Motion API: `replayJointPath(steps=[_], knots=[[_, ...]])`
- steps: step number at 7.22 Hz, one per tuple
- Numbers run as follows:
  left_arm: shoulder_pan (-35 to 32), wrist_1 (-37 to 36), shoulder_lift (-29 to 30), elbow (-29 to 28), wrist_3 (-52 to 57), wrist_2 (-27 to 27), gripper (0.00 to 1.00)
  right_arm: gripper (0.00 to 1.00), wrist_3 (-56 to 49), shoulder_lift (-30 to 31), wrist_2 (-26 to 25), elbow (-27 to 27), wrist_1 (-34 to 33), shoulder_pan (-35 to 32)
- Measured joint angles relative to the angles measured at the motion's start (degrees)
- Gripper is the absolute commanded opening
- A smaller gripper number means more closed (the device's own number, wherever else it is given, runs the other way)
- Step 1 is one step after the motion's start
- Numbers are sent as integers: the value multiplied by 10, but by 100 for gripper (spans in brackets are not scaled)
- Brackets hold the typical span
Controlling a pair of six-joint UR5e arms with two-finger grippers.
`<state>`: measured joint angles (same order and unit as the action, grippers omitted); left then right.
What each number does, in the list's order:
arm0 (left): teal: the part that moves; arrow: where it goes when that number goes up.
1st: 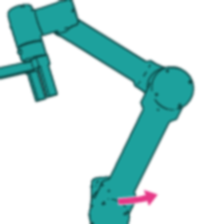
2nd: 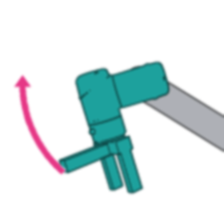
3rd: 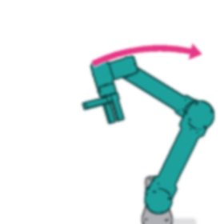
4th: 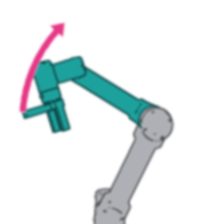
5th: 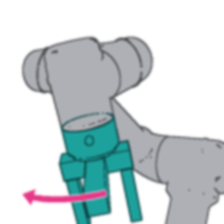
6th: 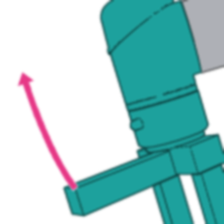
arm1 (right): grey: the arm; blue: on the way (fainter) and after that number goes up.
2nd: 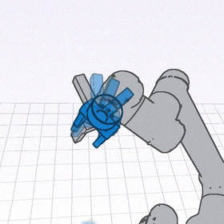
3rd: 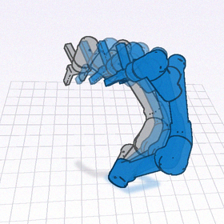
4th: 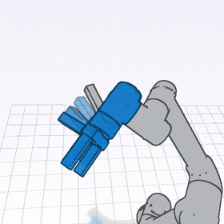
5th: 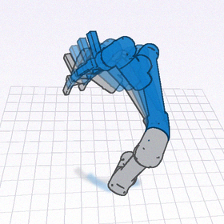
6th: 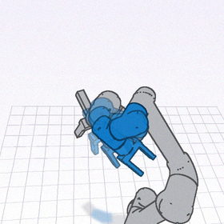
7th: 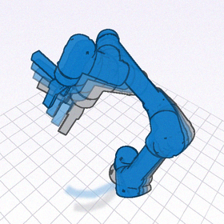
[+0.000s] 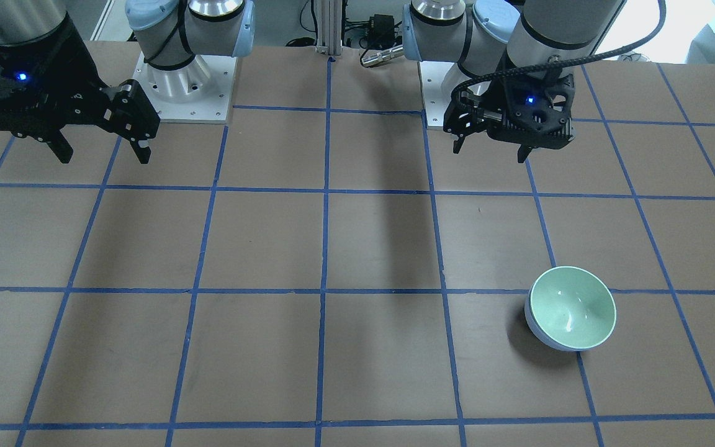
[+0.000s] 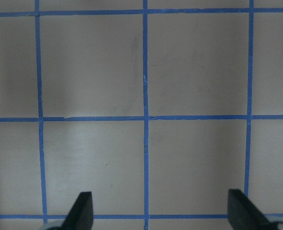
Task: Stack green bowl on blue bowl
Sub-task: 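Raise the left gripper away from the stacked bowls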
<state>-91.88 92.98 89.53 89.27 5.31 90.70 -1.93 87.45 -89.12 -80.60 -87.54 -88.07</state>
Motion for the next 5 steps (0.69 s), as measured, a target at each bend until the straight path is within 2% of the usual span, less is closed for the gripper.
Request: replayJointPath(steps=[2,5], knots=[[-7,-2,15,-33,-46,4,100,100,0,0,0,0,0,0],[-7,-5,27,-47,-62,0,100,100,0,0,0,0,0,0]])
